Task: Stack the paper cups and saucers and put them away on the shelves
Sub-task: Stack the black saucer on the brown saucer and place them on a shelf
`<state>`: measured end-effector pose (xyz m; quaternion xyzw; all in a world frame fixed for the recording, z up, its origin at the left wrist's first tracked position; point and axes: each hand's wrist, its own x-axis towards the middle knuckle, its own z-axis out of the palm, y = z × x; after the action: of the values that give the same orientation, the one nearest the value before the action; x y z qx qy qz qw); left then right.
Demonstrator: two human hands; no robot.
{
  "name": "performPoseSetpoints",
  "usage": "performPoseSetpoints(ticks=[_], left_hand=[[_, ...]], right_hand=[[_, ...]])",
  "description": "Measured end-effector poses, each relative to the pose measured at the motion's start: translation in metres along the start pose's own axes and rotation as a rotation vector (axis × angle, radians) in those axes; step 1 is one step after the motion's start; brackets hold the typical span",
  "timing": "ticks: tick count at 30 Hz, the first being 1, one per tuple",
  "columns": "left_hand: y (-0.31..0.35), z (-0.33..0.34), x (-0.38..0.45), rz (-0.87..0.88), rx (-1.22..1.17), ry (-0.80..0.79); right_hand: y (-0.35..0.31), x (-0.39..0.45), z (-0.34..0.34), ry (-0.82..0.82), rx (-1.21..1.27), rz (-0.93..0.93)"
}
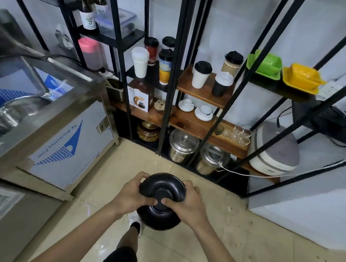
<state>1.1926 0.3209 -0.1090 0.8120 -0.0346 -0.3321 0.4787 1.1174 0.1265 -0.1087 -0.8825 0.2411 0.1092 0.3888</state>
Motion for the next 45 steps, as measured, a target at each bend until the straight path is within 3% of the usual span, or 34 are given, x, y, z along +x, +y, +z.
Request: performPoseSetpoints(ticks=[12, 28, 34, 40, 45], left_hand=[[0.041, -0.041, 0.220, 0.083, 0.137, -0.068], [0.005, 0.039, 0.462, 0.212, 0.198, 0.079], [0.005, 0.061, 0.529, 0.192, 0.284, 0.102], [0.012, 0.072, 0.579, 0.156, 0.317, 0.246], [0.023, 0.071, 0.617, 0.145, 0.359, 0.245]], right_hand=[[-0.028, 0.200, 0.000, 0.073, 0.041, 0.134], [0.079, 0.430, 0.028, 0.096, 0.055, 0.127], [0.109, 0.490, 0.030, 0.199, 0.067, 0.123], [0.124, 0.548, 0.021, 0.215, 0.087, 0.119], [0.126, 0.587, 0.017, 0.249, 0.114, 0.093]])
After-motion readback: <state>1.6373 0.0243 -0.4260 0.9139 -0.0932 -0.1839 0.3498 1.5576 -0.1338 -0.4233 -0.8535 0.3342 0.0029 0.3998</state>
